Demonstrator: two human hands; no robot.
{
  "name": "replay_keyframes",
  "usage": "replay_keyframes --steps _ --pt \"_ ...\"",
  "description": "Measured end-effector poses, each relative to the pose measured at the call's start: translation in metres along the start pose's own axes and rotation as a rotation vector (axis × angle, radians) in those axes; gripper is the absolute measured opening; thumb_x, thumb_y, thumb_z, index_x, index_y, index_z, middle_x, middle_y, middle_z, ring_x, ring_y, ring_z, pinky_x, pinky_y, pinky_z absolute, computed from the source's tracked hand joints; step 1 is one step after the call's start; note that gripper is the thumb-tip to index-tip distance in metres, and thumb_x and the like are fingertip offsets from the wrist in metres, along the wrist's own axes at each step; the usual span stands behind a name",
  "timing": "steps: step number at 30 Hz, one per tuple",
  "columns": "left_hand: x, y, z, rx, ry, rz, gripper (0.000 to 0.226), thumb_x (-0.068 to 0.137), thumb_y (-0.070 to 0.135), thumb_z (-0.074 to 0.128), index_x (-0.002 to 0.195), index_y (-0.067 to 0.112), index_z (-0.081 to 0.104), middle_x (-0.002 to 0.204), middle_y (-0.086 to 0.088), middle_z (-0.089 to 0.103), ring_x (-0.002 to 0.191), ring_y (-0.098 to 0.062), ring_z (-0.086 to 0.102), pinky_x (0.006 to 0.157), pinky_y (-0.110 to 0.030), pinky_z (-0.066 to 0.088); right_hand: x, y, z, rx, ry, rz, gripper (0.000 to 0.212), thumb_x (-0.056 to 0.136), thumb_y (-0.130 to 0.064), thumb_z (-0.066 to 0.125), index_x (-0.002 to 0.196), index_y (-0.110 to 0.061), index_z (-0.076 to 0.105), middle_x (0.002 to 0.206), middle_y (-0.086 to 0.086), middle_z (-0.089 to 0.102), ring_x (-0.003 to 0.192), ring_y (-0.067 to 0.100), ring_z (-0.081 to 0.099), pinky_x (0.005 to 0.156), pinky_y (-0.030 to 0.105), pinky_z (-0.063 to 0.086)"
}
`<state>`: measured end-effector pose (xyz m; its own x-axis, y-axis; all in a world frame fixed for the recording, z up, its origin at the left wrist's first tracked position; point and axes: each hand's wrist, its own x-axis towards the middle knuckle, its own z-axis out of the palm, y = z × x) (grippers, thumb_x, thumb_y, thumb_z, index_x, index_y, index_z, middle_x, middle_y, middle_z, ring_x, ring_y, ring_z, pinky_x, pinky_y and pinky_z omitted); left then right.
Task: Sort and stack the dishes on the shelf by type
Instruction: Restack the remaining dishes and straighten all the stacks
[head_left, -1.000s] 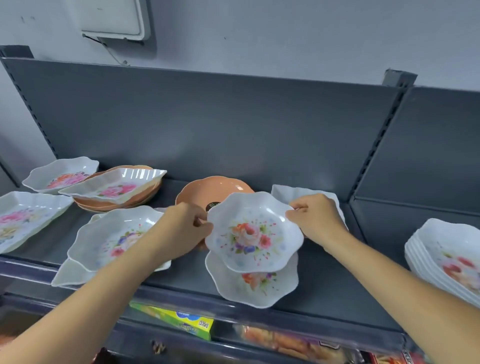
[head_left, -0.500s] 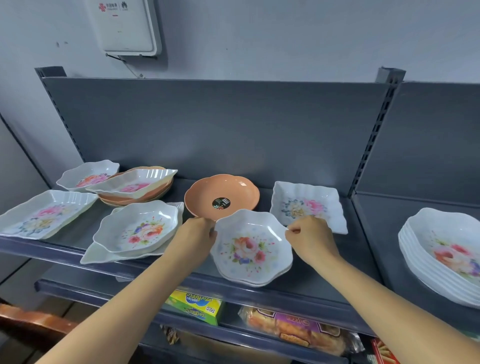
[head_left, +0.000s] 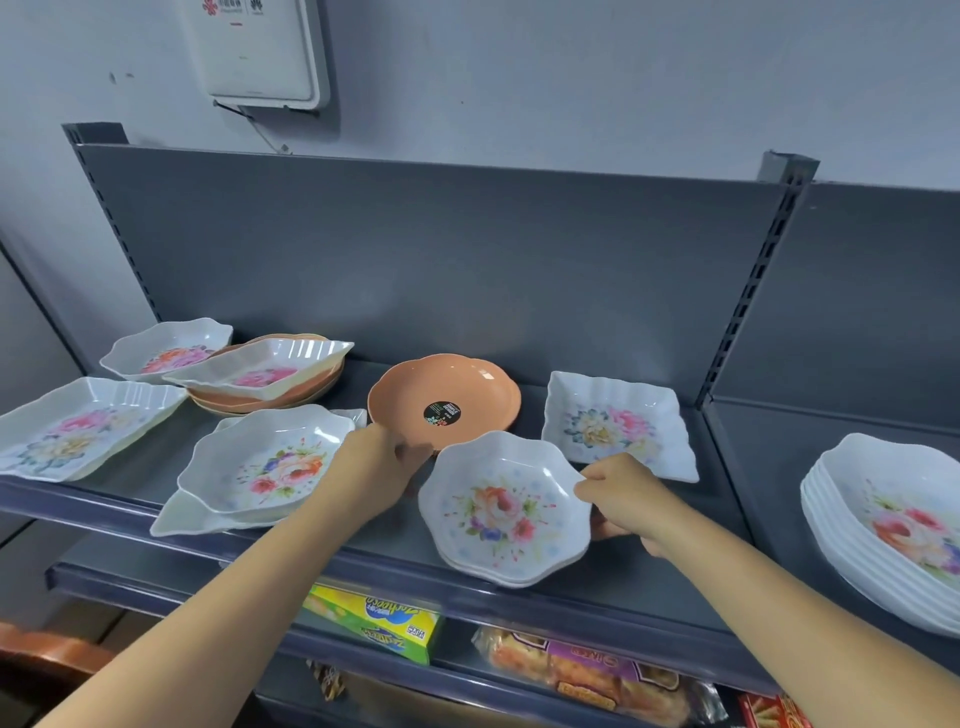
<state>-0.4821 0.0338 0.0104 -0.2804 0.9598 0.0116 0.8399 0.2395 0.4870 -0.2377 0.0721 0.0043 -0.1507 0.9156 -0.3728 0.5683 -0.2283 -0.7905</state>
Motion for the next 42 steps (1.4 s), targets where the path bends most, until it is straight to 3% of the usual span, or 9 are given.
replay_keyframes --steps 3,9,12,17,21,23,29,37,42 --pt "0.009 -0.006 -0.005 -0.185 -0.060 -0.085 0.036 0.091 0.034 0.055 0.085 0.000 0.067 0.076 -0.013 0.073 0.066 -0.026 0.071 0.075 -0.041 0.059 -0.005 -0.007 -0.005 0.007 0.017 -0.022 0.022 0.087 0.006 0.045 0.068 -0.001 0.054 0.074 0.012 0.065 0.068 0.024 0.066 0.061 0.034 0.059" --pt "0.021 -0.011 -0.027 -0.202 0.039 -0.017 0.038 0.091 0.032 0.056 0.076 0.000 0.068 0.064 -0.010 0.072 0.056 -0.021 0.070 0.074 -0.036 0.058 -0.006 -0.029 -0.049 0.110 0.179 -0.066 0.033 0.082 0.011 0.045 0.053 -0.004 0.050 0.047 0.002 0.054 0.044 0.016 0.058 0.045 0.024 0.051" --pt "0.023 -0.010 -0.029 -0.229 0.039 -0.020 0.033 0.091 0.033 0.056 0.084 0.002 0.067 0.069 -0.011 0.072 0.062 -0.022 0.071 0.076 -0.038 0.058 -0.003 -0.032 -0.067 0.200 0.253 -0.071 0.025 0.080 0.013 0.044 0.063 0.003 0.059 0.061 0.012 0.064 0.047 0.019 0.066 0.050 0.029 0.058" --pt "0.003 0.019 -0.023 -0.883 -0.276 -0.137 0.021 0.093 0.038 0.052 0.102 0.021 0.060 0.109 -0.012 0.064 0.091 -0.023 0.067 0.076 -0.035 0.059 0.002 -0.029 -0.067 0.310 0.292 -0.057 0.024 0.078 0.011 0.044 0.084 0.009 0.067 0.082 0.019 0.073 0.065 0.028 0.073 0.063 0.035 0.061" --pt "-0.003 0.036 -0.022 -1.048 -0.481 -0.106 0.033 0.091 0.047 0.050 0.120 0.031 0.052 0.119 -0.003 0.065 0.100 -0.023 0.069 0.075 -0.035 0.059 0.007 -0.038 -0.051 0.340 0.218 -0.067 0.026 0.075 0.007 0.046 0.079 0.002 0.071 0.076 0.013 0.073 0.065 0.028 0.073 0.071 0.044 0.061" --pt "-0.001 0.038 -0.024 -1.074 -0.478 -0.067 0.029 0.093 0.037 0.052 0.122 0.033 0.053 0.114 0.000 0.069 0.094 -0.021 0.071 0.073 -0.033 0.059 0.010 -0.046 -0.043 0.319 0.193 -0.084 0.025 0.074 0.003 0.048 0.068 -0.005 0.071 0.078 0.010 0.074 0.064 0.026 0.073 0.076 0.046 0.060" --pt "0.006 0.020 -0.041 -1.120 -0.327 -0.057 0.041 0.091 -0.002 0.043 0.118 0.024 0.059 0.109 -0.002 0.071 0.090 -0.019 0.072 0.065 -0.031 0.059 0.017 -0.074 -0.018 0.308 0.138 -0.192 0.022 0.082 0.006 0.047 0.095 0.019 0.059 0.076 0.016 0.066 0.055 0.020 0.068 0.053 0.024 0.057" --pt "0.021 0.017 -0.052 -1.020 -0.275 -0.055 0.036 0.092 -0.001 0.043 0.119 0.017 0.059 0.111 -0.007 0.070 0.094 -0.023 0.071 0.076 -0.040 0.060 0.019 -0.085 -0.014 0.292 0.147 -0.212 0.024 0.081 0.008 0.046 0.097 0.019 0.061 0.093 0.027 0.070 0.057 0.020 0.069 0.052 0.022 0.056" --pt "0.026 0.072 -0.035 -0.990 -0.370 0.052 0.035 0.092 0.001 0.042 0.112 0.023 0.060 0.097 -0.003 0.075 0.084 -0.022 0.073 0.065 -0.030 0.060 -0.002 -0.061 -0.066 0.208 0.337 -0.182 0.022 0.077 0.007 0.047 0.090 0.024 0.052 0.099 0.034 0.065 0.069 0.031 0.072 0.058 0.033 0.061"
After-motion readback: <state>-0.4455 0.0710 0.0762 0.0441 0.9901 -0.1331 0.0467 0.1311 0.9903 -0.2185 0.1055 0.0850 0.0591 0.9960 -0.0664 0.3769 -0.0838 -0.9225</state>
